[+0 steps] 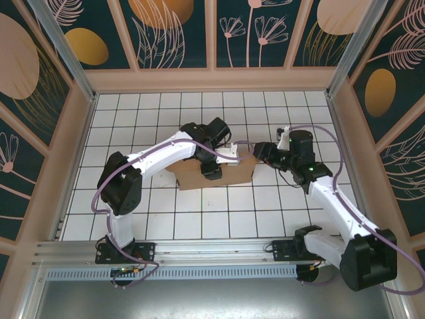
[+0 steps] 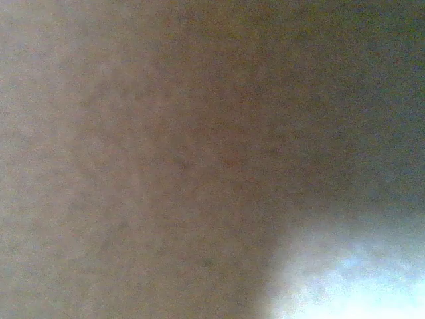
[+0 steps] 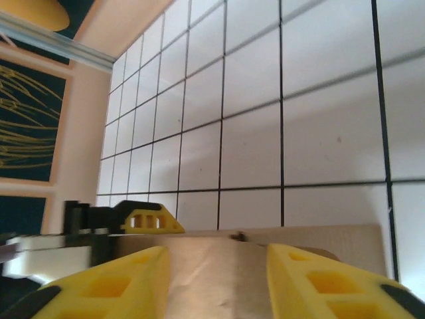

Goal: Fold the paper box

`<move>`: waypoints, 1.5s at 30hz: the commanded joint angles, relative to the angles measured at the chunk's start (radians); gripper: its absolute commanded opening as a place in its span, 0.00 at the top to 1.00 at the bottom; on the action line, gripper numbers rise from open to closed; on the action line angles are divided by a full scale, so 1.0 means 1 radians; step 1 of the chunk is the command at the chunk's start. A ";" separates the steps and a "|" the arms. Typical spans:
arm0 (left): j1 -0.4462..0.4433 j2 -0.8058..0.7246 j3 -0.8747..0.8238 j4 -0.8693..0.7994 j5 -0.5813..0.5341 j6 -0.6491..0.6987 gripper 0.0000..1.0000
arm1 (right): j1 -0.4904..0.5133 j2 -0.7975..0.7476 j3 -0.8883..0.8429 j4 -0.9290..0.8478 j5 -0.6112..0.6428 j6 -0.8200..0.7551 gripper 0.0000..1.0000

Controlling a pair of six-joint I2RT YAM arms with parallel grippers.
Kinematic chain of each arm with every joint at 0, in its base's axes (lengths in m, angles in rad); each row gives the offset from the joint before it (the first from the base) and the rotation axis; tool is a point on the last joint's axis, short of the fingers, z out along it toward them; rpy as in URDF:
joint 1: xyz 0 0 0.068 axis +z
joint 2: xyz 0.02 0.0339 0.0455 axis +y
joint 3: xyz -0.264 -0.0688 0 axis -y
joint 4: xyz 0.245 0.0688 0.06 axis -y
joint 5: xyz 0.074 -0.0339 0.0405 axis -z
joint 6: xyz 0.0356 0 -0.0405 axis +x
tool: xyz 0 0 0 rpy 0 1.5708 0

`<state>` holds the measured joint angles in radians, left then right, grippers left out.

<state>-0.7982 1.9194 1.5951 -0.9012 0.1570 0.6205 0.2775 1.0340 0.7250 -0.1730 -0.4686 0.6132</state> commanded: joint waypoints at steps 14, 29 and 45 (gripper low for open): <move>0.013 0.037 -0.066 0.120 0.024 0.002 0.38 | 0.152 0.009 0.039 -0.104 0.037 -0.054 1.00; 0.016 -0.095 -0.105 0.216 0.016 -0.022 0.30 | 0.132 0.087 -0.012 -0.073 0.136 0.001 1.00; 0.016 -0.259 -0.135 0.224 0.112 -0.101 0.32 | 0.115 0.150 0.052 -0.108 0.116 0.018 1.00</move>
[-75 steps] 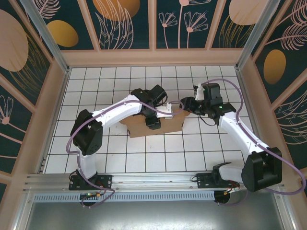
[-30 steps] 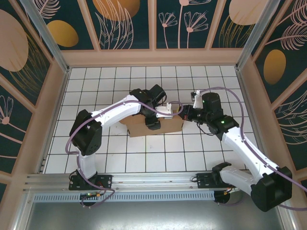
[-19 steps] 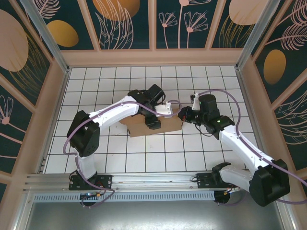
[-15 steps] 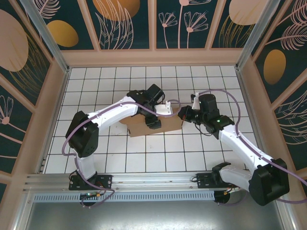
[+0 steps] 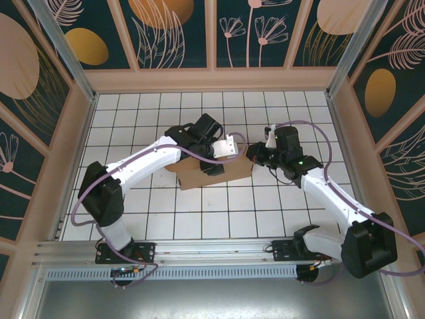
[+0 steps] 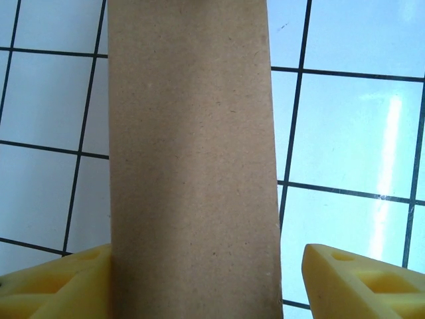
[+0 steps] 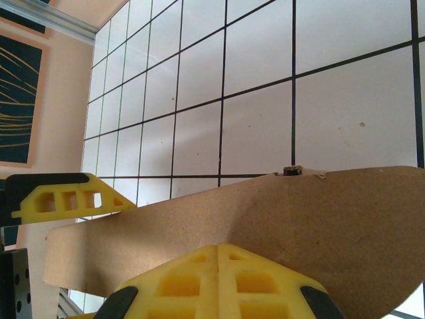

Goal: Fold the paper box

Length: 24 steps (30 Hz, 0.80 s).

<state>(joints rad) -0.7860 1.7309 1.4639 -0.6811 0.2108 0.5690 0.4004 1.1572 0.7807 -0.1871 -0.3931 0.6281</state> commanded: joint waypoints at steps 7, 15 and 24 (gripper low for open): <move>0.004 -0.269 -0.060 0.209 -0.155 -0.468 0.54 | -0.008 0.027 -0.011 -0.099 0.056 -0.001 1.00; 0.010 -0.488 -0.226 0.185 -0.377 -1.212 0.52 | -0.006 0.014 -0.009 -0.139 0.107 0.025 1.00; 0.062 -0.827 -0.478 0.084 -0.479 -1.699 0.39 | 0.006 -0.010 -0.013 -0.151 0.114 0.034 1.00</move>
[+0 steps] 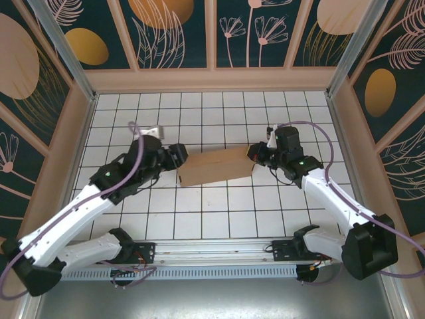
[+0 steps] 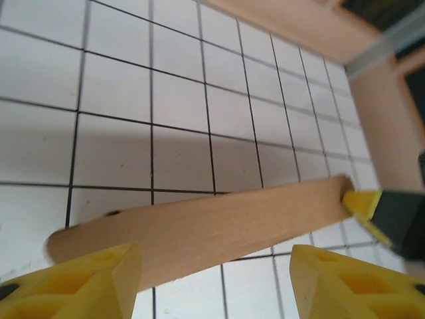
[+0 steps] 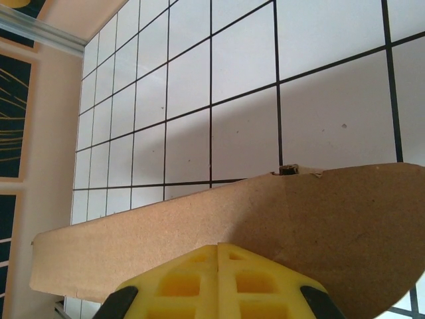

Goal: Fold the paper box

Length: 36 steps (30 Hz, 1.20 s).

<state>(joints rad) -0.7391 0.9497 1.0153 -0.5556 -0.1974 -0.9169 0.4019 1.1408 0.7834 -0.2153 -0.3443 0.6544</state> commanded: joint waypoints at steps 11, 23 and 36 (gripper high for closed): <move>0.123 -0.068 -0.252 0.124 0.056 -0.271 0.34 | 0.029 0.022 -0.015 -0.124 0.084 0.001 1.00; 0.128 -0.090 -0.194 0.092 -0.055 -0.168 0.36 | 0.040 0.022 -0.041 -0.101 0.076 0.009 1.00; 0.128 0.009 -0.241 0.257 0.113 -0.169 0.38 | 0.042 0.020 -0.059 -0.087 0.074 0.014 1.00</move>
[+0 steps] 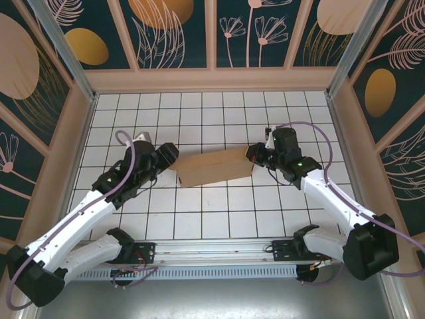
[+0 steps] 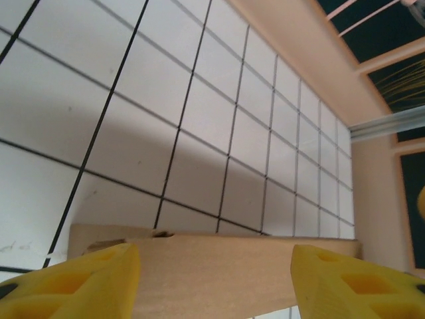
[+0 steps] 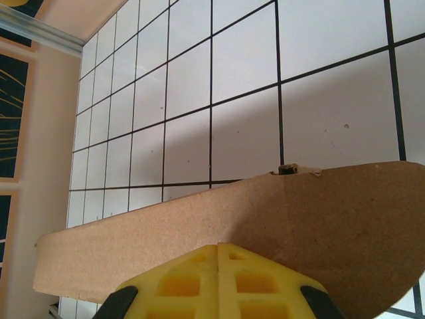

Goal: Fold the paper box

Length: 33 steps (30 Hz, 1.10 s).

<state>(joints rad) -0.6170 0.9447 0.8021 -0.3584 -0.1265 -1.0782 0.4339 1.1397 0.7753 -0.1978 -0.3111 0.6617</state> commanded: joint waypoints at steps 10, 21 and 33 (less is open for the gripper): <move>0.005 0.062 -0.190 0.282 0.132 -0.138 0.40 | 0.017 0.021 -0.067 -0.093 0.024 0.017 1.00; 0.005 0.057 -0.187 0.259 0.061 -0.107 0.41 | 0.042 0.035 -0.026 -0.124 0.004 -0.014 0.95; 0.006 0.034 0.071 -0.024 -0.153 0.160 0.28 | 0.042 0.023 0.289 -0.352 0.161 -0.401 0.51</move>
<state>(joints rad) -0.6079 0.9760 0.7956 -0.2958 -0.2012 -1.0321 0.4713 1.1576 0.9943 -0.4522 -0.2268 0.3954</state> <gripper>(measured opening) 0.716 0.477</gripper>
